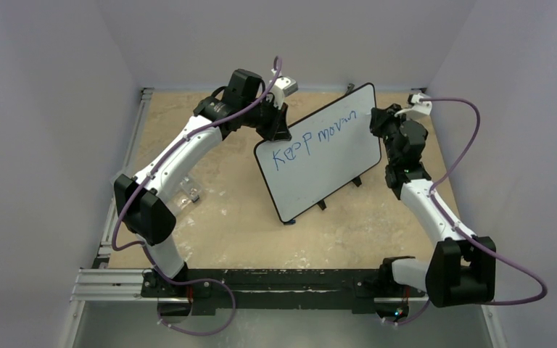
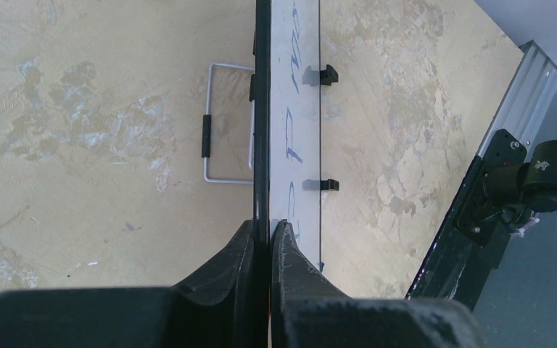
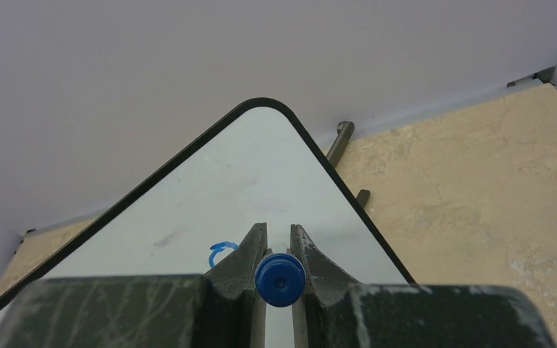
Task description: Write a sentence on the whiteboard
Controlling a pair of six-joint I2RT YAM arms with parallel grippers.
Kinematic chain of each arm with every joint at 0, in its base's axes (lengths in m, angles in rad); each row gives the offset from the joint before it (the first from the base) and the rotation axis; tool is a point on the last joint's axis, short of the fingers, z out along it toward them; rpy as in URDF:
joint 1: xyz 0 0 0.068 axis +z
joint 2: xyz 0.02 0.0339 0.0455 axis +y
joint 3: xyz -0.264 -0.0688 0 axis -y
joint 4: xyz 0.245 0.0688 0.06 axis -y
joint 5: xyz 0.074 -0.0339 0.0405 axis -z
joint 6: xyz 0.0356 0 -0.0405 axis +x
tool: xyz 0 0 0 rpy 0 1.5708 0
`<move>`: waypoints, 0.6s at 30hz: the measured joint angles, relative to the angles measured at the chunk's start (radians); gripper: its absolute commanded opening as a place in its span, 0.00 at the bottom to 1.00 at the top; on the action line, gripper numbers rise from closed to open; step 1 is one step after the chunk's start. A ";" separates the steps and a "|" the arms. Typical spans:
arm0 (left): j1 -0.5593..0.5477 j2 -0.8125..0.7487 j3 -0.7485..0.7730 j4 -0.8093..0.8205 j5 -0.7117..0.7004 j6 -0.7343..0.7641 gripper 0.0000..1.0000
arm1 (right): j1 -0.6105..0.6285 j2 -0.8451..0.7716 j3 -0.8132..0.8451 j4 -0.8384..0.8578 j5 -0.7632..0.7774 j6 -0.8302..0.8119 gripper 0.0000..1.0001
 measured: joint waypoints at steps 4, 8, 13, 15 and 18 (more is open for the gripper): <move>0.000 0.000 0.000 0.000 0.000 0.000 0.00 | -0.018 0.026 0.015 0.024 -0.002 0.010 0.00; 0.000 0.000 0.000 0.000 0.000 0.000 0.00 | -0.034 0.059 0.036 0.047 -0.016 0.023 0.00; 0.000 0.000 0.000 0.000 0.000 0.000 0.00 | -0.044 0.085 0.059 0.055 -0.031 0.034 0.00; 0.000 0.000 0.000 0.000 0.000 0.000 0.00 | -0.044 0.095 0.068 0.060 -0.044 0.039 0.00; 0.000 0.000 0.000 0.000 0.000 0.000 0.00 | -0.044 0.114 0.087 0.061 -0.058 0.047 0.00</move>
